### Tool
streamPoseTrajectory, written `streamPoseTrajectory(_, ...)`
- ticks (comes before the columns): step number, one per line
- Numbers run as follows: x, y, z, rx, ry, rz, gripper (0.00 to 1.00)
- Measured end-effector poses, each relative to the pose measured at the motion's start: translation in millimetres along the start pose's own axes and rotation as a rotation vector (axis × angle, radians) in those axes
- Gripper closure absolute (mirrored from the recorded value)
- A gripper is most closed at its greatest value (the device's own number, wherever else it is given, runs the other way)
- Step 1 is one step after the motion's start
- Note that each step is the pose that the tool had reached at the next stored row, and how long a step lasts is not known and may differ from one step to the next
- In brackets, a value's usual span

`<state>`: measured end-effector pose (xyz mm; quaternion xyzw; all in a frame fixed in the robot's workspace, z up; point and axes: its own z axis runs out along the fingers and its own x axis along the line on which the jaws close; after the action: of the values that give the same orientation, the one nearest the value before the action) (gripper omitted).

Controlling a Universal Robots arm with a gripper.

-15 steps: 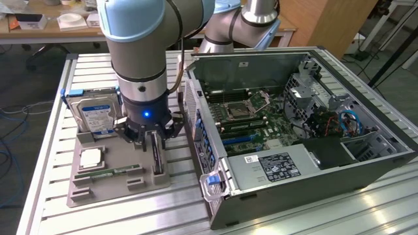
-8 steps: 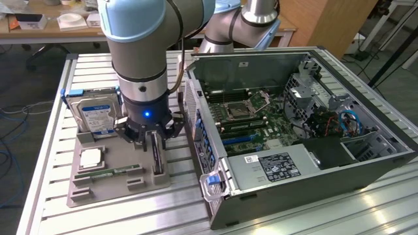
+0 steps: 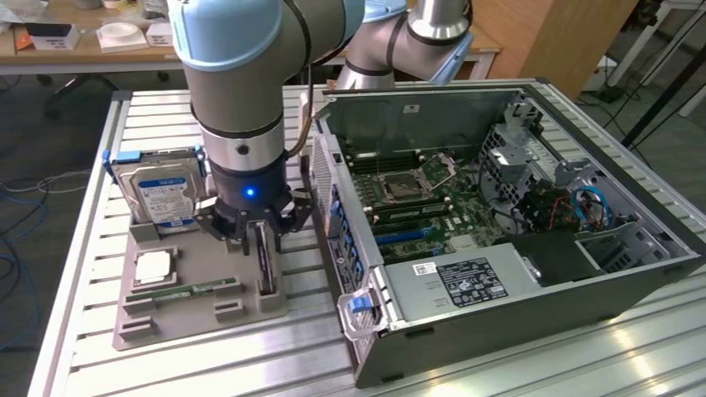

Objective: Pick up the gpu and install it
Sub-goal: 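Pick up the gpu and move the gpu toward the slot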

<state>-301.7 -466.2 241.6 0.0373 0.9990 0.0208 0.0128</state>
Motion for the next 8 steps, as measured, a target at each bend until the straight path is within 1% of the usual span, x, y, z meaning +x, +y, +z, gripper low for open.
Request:
streamPoseTrajectory(4,0.0,0.1,0.4,-0.0001,0.0000,0.000,0.53)
streamPoseTrajectory(8,0.1,-0.1,3.4,-0.0002,0.0000,0.000,0.53)
